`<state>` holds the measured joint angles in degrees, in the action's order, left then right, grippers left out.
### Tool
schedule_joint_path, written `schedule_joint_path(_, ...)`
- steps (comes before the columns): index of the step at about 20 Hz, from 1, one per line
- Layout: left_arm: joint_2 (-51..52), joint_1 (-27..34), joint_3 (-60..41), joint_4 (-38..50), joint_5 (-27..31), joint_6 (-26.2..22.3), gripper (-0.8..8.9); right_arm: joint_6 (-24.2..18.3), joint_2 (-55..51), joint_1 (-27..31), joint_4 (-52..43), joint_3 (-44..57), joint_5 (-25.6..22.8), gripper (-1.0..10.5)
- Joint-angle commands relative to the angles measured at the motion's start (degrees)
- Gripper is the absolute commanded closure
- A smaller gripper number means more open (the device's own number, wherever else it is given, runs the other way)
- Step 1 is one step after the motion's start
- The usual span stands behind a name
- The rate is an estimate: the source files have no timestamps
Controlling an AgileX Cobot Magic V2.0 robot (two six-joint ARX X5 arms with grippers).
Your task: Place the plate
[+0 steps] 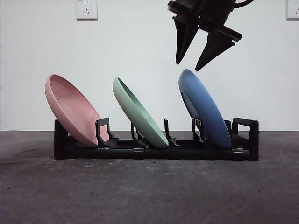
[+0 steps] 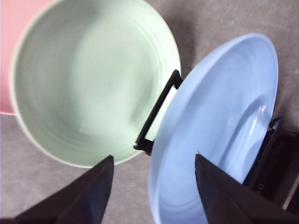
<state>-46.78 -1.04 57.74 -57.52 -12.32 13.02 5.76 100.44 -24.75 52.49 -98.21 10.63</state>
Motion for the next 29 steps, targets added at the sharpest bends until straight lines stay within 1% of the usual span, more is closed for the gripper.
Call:
schedule_joint_path(1, -0.22, -0.11, 1.25, 0.37, -0.22, -0.74, 4.12, -0.68, 1.62, -0.42, -0.09, -1.33, -0.2, 7.3)
schedule_joint_path(9, -0.22, -0.11, 1.25, 0.42, -0.22, -0.79, 4.12, -0.63, 3.06, -0.39, 0.15, -1.33, -0.13, 7.5)
schedule_joint_path(13, -0.22, -0.11, 1.25, 0.44, -0.22, -0.79, 4.12, -0.66, 3.08, -0.39, 0.2, -1.31, -0.09, 7.9)
schedule_joint_path(18, -0.22, -0.11, 1.25, 0.44, -0.22, -0.79, 4.12, -0.61, 3.76, -0.39, 0.24, -1.31, 1.55, 7.9)
schedule_joint_path(22, -0.22, -0.11, 1.25, 0.44, -0.22, -0.77, 4.12, -0.61, 4.44, -0.39, 0.74, -1.31, 1.77, 9.3)
schedule_joint_path(24, -0.22, -0.11, 1.25, 0.44, -0.22, -0.77, 4.12, -0.59, 4.33, -0.39, 1.01, -1.33, 1.81, 9.3)
schedule_joint_path(26, -0.22, -0.11, 1.25, 0.44, -0.22, -0.77, 4.12, -0.61, 4.11, -0.33, 2.29, -1.33, 2.75, 9.3)
schedule_joint_path(29, -0.22, -0.11, 1.25, 0.44, -0.22, -0.77, 4.12, -0.61, 3.17, -0.28, 3.43, -1.36, 5.88, 9.3)
